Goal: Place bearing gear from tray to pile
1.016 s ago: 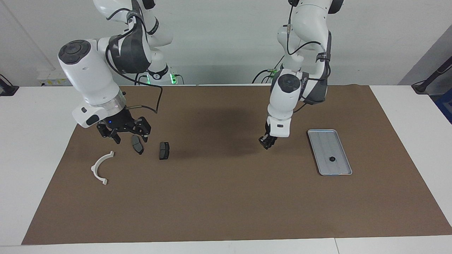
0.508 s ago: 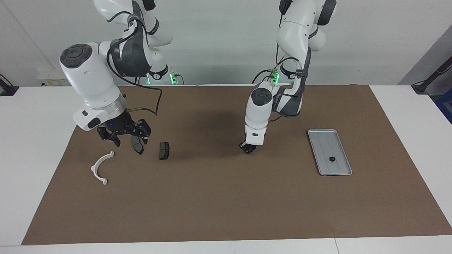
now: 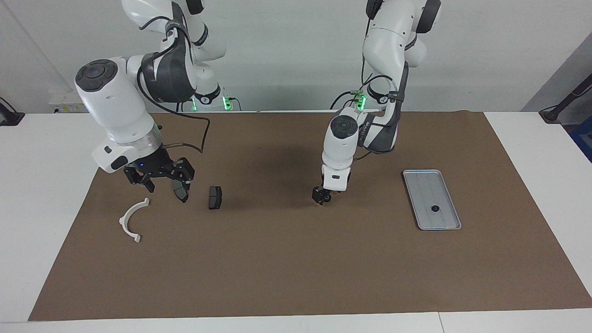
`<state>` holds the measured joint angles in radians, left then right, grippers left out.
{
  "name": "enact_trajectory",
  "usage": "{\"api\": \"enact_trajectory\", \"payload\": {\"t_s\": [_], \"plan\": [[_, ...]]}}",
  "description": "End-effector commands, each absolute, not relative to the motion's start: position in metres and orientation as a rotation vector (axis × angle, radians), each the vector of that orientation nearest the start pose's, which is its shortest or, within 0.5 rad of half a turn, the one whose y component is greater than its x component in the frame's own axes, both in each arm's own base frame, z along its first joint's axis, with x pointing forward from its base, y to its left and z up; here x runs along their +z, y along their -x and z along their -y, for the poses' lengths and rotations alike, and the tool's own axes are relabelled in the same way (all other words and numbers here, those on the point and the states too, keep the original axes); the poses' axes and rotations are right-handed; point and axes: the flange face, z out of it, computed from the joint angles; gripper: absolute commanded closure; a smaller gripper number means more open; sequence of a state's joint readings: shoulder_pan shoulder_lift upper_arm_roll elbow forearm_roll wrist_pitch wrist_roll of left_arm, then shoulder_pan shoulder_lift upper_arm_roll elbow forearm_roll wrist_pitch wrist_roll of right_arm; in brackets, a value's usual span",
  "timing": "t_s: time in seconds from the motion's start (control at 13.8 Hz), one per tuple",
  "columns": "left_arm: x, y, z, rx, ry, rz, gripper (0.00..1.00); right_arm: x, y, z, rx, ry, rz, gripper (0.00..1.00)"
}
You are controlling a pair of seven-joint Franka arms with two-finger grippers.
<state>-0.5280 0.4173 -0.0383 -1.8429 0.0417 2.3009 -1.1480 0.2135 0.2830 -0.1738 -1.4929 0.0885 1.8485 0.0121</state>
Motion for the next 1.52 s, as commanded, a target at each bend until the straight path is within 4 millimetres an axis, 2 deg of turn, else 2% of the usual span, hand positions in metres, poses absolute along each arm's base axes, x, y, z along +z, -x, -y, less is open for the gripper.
{"api": "enact_trajectory", "payload": {"t_s": [0.0,0.07,0.15,0.36,0.44,0.73,0.8,0.87,1.02,1.09,1.16,1.31,1.38,1.45], "plan": [[0.319,-0.567,0.321,-0.046,2.958,0.891,0.14,0.514,-0.656,-0.072,-0.124,3.093,0.056,0.00],[0.325,-0.577,0.306,-0.036,2.937,0.910,0.16,0.508,-0.658,-0.088,-0.117,3.096,0.036,0.00],[0.330,-0.583,0.291,-0.030,2.931,0.919,0.19,0.511,-0.658,-0.099,-0.147,3.098,0.021,0.00],[0.352,-0.604,0.222,0.002,2.942,0.850,0.20,0.504,-0.660,-0.137,-0.204,3.094,0.075,0.00],[0.351,-0.609,0.195,0.016,2.944,0.831,0.20,0.503,-0.658,-0.147,-0.199,3.095,0.119,0.00],[0.347,-0.625,0.103,0.066,2.989,0.643,0.20,0.492,-0.632,-0.224,-0.139,3.072,0.329,0.00],[0.344,-0.626,0.077,0.079,3.003,0.592,0.21,0.486,-0.624,-0.245,-0.130,3.067,0.370,0.00],[0.344,-0.627,0.061,0.082,3.020,0.543,0.23,0.474,-0.616,-0.263,-0.121,3.072,0.412,0.00],[0.340,-0.629,0.040,0.060,3.033,0.517,0.27,0.446,-0.610,-0.280,-0.143,3.043,0.420,0.00],[0.337,-0.629,0.026,0.034,3.046,0.487,0.30,0.420,-0.612,-0.291,-0.085,2.992,0.346,0.00],[0.332,-0.628,0.006,0.020,3.057,0.462,0.30,0.409,-0.619,-0.302,-0.079,2.958,0.307,0.00],[0.328,-0.624,0.000,0.012,3.065,0.420,0.32,0.399,-0.633,-0.322,-0.097,2.977,0.281,0.00],[0.327,-0.624,0.000,-0.006,3.068,0.418,0.34,0.394,-0.628,-0.349,-0.095,2.987,0.280,0.00],[0.322,-0.623,0.000,-0.020,3.073,0.398,0.35,0.385,-0.628,-0.358,-0.084,3.004,0.255,0.00]]}}
